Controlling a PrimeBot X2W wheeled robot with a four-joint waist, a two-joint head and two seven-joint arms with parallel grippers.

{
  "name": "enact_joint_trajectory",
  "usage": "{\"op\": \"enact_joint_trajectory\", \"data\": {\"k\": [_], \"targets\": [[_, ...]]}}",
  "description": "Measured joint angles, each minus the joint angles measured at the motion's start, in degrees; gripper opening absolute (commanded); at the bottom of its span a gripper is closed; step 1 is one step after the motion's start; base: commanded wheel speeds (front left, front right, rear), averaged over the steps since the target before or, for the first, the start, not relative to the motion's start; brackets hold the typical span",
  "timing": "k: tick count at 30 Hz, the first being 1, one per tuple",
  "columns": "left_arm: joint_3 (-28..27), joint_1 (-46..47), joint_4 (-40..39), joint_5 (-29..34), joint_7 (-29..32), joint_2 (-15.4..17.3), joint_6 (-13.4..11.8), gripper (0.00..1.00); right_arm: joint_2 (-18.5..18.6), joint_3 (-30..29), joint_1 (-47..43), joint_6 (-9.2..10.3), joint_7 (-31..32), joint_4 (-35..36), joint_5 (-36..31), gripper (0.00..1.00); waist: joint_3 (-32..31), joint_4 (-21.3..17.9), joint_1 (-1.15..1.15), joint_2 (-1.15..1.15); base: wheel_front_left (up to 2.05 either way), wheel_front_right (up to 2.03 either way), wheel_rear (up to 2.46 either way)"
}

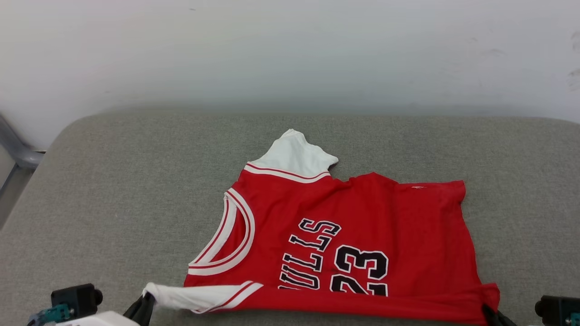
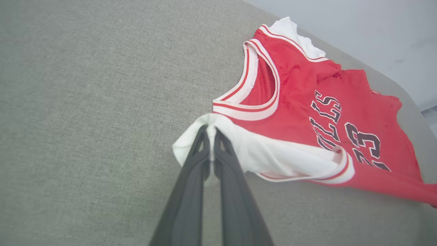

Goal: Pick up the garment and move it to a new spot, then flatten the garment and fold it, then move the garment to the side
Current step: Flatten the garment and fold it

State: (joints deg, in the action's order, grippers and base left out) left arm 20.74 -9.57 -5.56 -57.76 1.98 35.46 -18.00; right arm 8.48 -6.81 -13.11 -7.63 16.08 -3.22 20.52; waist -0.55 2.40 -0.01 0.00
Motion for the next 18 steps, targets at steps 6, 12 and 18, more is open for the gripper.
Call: {"op": "enact_joint_trajectory", "data": {"k": [6, 12, 18], "targets": [[2.76, 8.99, 3.92, 1.89, 1.22, -1.9, 3.04, 0.0, -0.16, 0.98, 4.68, 0.08, 2.41, 1.55, -2.12, 0.0, 2.61, -0.54, 0.01, 0.0, 0.0, 0.0, 0.0], [4.44, 16.37, 10.07, 3.52, -0.24, -5.24, 5.88, 0.0, 0.36, 1.6, 9.62, 0.09, 2.24, -0.75, -3.15, 0.0, 6.58, -1.02, 0.02, 0.0, 0.0, 0.0, 0.0], [5.66, 21.19, 16.5, 4.22, -2.13, -7.79, 9.09, 0.0, 0.87, 2.2, 13.38, 0.09, 0.48, -4.71, -3.45, 0.0, 10.25, -1.19, 0.02, 0.0, 0.0, 0.0, 0.0]]}}
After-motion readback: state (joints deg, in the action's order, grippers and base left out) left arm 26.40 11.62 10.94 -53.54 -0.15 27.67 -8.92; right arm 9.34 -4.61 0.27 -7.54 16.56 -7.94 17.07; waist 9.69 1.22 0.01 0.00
